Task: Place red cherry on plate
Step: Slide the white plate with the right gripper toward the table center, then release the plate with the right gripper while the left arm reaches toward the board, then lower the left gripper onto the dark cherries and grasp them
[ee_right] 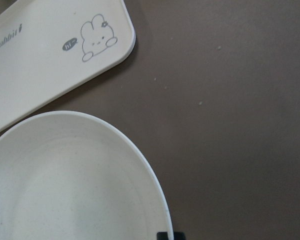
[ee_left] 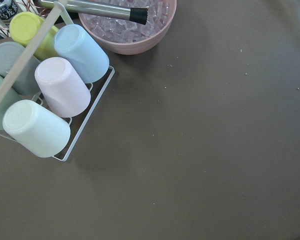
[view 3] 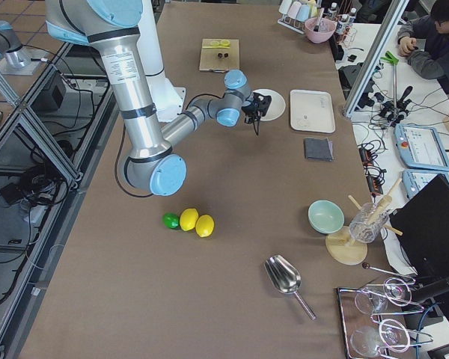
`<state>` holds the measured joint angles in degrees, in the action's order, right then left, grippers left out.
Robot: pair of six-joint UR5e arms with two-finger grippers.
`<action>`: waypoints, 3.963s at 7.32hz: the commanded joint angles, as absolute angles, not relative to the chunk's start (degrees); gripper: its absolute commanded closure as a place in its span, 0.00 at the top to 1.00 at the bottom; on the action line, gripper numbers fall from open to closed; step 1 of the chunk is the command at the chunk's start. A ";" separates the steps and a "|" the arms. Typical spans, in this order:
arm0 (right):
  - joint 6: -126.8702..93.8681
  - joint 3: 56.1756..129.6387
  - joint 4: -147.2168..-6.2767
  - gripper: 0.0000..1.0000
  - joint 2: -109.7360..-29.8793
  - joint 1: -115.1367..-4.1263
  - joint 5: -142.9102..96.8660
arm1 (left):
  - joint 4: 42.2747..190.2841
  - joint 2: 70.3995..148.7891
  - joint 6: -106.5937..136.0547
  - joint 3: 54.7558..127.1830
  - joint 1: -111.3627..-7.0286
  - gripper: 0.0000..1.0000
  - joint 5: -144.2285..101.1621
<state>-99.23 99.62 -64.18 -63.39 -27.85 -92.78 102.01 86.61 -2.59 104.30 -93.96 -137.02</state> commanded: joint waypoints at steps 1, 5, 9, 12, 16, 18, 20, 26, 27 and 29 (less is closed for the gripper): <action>-101.78 98.88 -71.16 0.00 -58.21 -20.59 -85.11 | 102.39 86.57 -2.55 104.33 -93.96 0.98 -137.02; -99.34 97.64 -75.15 0.99 -55.99 -18.81 -82.45 | 102.39 86.48 -2.55 104.33 -93.96 0.98 -137.11; -86.61 105.18 -82.59 1.00 -57.30 -30.89 -94.60 | 104.13 86.49 7.04 108.78 -88.97 0.98 -141.83; -72.89 112.21 -82.62 1.00 -68.07 -41.80 -103.77 | 119.26 82.36 32.65 112.04 -74.41 0.98 -138.02; -50.24 113.20 -82.27 1.00 -79.59 -59.81 -119.76 | 119.36 82.70 56.81 115.49 -47.87 0.98 -114.05; -38.63 112.68 -82.09 1.00 -85.50 -65.28 -121.81 | 119.44 83.93 62.03 115.40 -41.17 0.97 -109.80; -37.53 112.59 -82.18 1.00 -86.04 -66.36 -121.90 | 119.44 84.03 62.84 115.14 -36.66 0.75 -106.79; -37.53 112.59 -82.09 1.00 -86.31 -66.36 -121.64 | 119.36 81.12 65.74 113.65 -32.53 0.50 -106.70; -37.53 112.59 -82.09 1.00 -86.31 -66.36 -121.64 | 119.36 81.04 65.74 113.82 -32.17 0.49 -106.70; -37.53 112.59 -82.09 1.00 -86.40 -66.36 -121.64 | 119.36 80.95 65.83 113.73 -31.47 0.48 -106.61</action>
<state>-37.53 112.55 -82.09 -86.36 -66.36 -121.64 119.36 81.02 65.80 113.78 -31.82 -106.64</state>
